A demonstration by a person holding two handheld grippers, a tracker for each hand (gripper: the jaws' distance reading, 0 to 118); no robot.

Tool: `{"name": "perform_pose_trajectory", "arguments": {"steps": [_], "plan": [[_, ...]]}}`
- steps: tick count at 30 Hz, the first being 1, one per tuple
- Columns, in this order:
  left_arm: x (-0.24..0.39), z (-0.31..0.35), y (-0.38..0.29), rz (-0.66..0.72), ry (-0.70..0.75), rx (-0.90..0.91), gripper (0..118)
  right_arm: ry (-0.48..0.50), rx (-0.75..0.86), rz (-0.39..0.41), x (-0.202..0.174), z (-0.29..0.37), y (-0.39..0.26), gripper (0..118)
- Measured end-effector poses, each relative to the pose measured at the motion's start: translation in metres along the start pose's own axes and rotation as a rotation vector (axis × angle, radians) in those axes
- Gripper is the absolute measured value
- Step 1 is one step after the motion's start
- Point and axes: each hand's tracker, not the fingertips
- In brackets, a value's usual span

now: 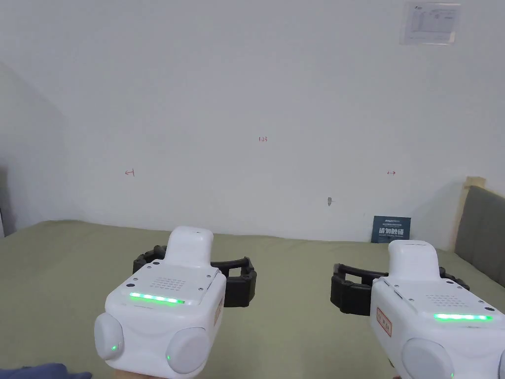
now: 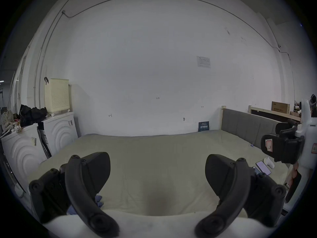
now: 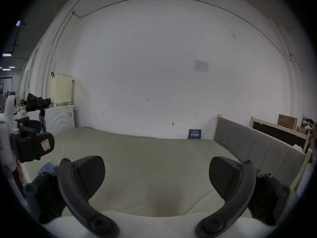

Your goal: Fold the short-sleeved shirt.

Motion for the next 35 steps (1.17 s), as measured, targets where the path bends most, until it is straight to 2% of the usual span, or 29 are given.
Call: {"name": "perform_pose_trajectory", "arguments": {"steps": [3,6,9,21,26,29,32,35], "plan": [[-0.001,0.001,0.002,-0.001,-0.002,0.002,114,0.061,-0.017,-0.027,0.004,0.002,0.001,118],[-0.001,0.001,0.004,-0.003,-0.004,-0.001,114,0.063,0.064,-0.023,0.004,0.009,-0.002,118],[-0.002,0.002,0.004,-0.007,0.000,-0.003,114,0.091,0.059,-0.015,0.002,0.012,0.000,118],[-0.009,-0.005,0.003,0.037,0.019,-0.031,114,0.044,0.020,-0.028,0.001,0.010,-0.006,118],[-0.008,-0.004,0.004,0.042,0.012,-0.038,114,0.054,0.003,-0.043,0.001,0.010,-0.007,118],[-0.008,-0.003,0.005,0.044,0.008,-0.035,114,-0.019,0.020,-0.011,-0.003,0.010,-0.005,118],[-0.008,-0.003,0.007,0.048,0.005,-0.036,114,0.015,0.016,-0.017,-0.003,0.011,-0.002,118],[-0.008,-0.002,0.008,0.050,0.009,-0.033,114,0.008,0.059,-0.011,-0.006,0.016,0.000,118]]}}
